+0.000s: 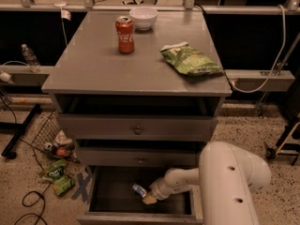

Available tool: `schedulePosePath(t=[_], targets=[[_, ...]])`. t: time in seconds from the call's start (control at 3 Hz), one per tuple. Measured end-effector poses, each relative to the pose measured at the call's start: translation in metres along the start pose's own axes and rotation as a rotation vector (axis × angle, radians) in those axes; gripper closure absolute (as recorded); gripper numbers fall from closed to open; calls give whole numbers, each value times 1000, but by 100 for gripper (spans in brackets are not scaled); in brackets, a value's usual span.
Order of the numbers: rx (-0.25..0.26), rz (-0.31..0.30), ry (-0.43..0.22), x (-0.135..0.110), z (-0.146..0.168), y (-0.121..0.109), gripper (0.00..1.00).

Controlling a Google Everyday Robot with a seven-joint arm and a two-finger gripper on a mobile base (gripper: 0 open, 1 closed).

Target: Place redbull can into bottom drawer

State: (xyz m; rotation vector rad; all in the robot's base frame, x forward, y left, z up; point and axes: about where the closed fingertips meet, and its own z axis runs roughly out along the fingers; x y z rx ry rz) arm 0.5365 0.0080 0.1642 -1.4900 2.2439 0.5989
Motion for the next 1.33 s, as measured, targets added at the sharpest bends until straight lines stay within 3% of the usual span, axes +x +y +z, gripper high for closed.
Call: schedulePosePath(t=[0.33, 0.67, 1.33], targets=[[-3, 0, 0, 0, 1, 1, 9], [9, 4, -9, 2, -12, -1, 0], [89, 26, -89, 15, -71, -8, 0]])
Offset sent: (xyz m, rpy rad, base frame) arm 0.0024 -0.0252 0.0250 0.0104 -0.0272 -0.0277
